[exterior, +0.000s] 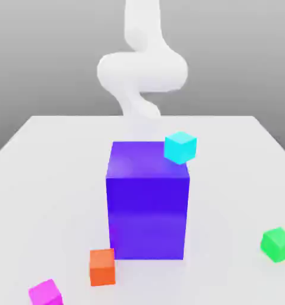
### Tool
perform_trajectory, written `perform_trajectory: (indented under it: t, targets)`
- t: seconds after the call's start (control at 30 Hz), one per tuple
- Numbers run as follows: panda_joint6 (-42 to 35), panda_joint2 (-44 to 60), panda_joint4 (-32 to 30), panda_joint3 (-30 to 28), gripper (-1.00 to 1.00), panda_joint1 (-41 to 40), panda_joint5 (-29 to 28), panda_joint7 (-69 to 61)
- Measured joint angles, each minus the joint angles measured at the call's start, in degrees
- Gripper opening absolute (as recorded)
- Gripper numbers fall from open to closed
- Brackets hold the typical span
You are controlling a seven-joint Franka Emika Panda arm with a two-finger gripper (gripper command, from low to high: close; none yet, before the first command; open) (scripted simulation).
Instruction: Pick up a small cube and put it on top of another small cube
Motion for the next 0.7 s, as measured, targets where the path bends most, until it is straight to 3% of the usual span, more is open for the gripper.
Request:
perform_trajectory:
  t: [0.7]
  targets:
    - [13.12,43.97,0.63,-2.07,0.00,-11.86,-1.96,22.89]
